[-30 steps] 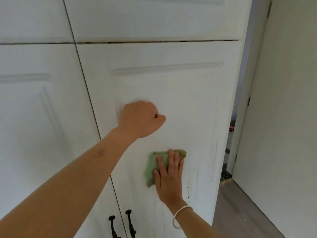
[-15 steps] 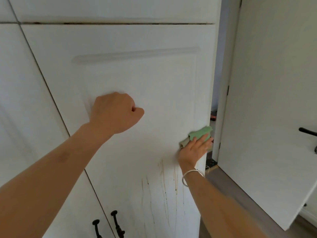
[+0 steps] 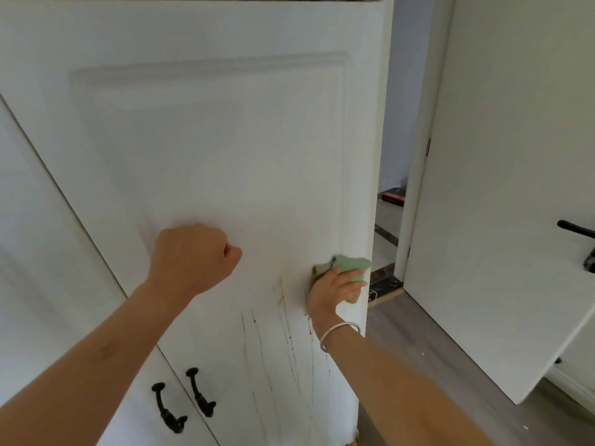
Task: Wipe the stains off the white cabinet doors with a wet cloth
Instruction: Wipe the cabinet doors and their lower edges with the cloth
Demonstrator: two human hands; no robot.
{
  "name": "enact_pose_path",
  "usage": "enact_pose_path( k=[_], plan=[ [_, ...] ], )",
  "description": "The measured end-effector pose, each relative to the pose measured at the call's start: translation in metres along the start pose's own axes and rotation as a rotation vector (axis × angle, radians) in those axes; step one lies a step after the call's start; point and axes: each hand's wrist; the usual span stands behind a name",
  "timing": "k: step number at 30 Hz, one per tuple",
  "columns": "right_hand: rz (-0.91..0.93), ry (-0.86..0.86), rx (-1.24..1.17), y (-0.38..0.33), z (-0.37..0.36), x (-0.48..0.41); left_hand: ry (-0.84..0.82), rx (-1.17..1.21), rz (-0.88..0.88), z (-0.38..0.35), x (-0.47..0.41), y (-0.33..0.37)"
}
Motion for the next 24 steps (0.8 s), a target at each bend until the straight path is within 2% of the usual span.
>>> enact_pose_path(
  k=[4,8,13,17,21,24],
  plan=[
    [0.526,0.205,-0.043,-0.017,-0.036,0.042,0.051,0.026,-0.011,-0.006,-0.001,0.002],
    [0.823,0.158,0.138,0.015,-0.074,0.093,0.113,0.061,-0.017,-0.007,0.000,0.003],
    [0.828,0.128,0.161,0.050,-0.106,0.119,0.182,0.086,-0.073,-0.011,0.003,0.000],
    [0.787,0.123,0.078,0.039,-0.100,0.115,0.249,0.034,-0.198,-0.029,0.018,-0.007],
    [0.634,0.285,-0.116,-0.005,-0.076,0.077,0.245,-0.006,-0.353,-0.061,0.044,-0.006],
    [0.692,0.328,-0.083,-0.012,-0.060,0.055,0.250,-0.016,-0.351,-0.075,0.050,-0.003]
  ],
)
Point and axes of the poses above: each hand's wrist, its own x-axis away from the middle knuckle, its own z-axis out of the back of the hand, y = z × x, and after that the axes turned 12 degrees about -z, right-handed
